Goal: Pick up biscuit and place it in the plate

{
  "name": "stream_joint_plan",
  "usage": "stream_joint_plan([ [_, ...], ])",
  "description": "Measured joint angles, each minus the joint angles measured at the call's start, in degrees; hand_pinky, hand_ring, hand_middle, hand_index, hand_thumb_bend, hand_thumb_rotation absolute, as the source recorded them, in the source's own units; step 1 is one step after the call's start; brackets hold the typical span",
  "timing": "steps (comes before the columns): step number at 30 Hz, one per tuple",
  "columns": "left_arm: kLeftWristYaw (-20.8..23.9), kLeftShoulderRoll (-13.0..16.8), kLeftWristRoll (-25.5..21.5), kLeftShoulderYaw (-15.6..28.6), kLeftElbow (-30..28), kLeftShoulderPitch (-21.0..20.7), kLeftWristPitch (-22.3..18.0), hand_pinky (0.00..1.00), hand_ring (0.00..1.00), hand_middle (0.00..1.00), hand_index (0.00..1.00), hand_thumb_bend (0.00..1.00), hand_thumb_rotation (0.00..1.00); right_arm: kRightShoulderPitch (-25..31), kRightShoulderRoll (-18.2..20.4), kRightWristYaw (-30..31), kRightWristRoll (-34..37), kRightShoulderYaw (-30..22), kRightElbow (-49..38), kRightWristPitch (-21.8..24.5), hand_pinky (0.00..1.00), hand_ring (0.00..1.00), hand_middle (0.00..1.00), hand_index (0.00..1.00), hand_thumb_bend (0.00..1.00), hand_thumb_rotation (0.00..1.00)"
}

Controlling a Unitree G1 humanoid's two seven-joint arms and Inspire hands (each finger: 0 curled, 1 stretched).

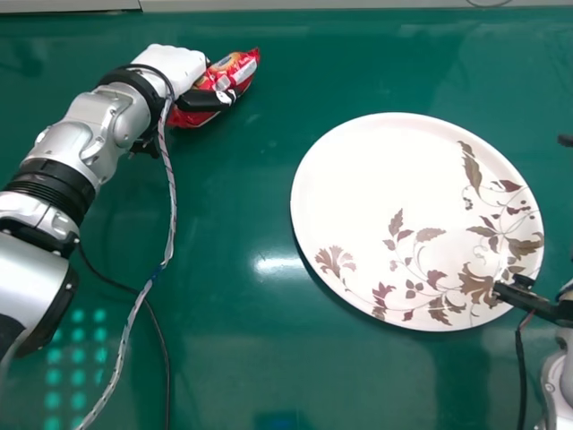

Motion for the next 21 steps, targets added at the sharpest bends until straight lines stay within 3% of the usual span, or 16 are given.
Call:
stream_joint_plan([
  [6,0.17,0.12,0.05,-0.38,-0.28,0.01,-0.1,0.33,0.4,0.49,0.53,0.49,0.0,0.0,0.0,0.0,0.95,-0.6,0.0,-0.19,0.7,0.82,0.85,0.82,0.51,0.48],
  [14,0.68,1.44,-0.64,-0.4,-2.7,1.21,-1.51,0.19,0.4,0.47,0.51,0.49,0.0,0.11,0.0,0.0,0.94,-0.63,-0.02,-0.23,0.71,0.82,0.86,0.82,0.5,0.45],
  [18,0.68,3.36,-2.33,0.63,-7.89,4.07,-3.19,0.1,0.42,0.47,0.49,0.49,0.0,0.17,0.02,0.01,0.92,-0.61,-0.27,-0.22,0.71,0.82,0.85,0.82,0.51,0.45],
  [21,-0.42,4.63,-4.34,2.15,-14.68,7.26,-4.13,0.12,0.42,0.48,0.49,0.49,0.0,0.11,0.02,0.04,0.86,-0.55,-0.28,-0.09,0.73,0.84,0.86,0.82,0.51,0.47],
])
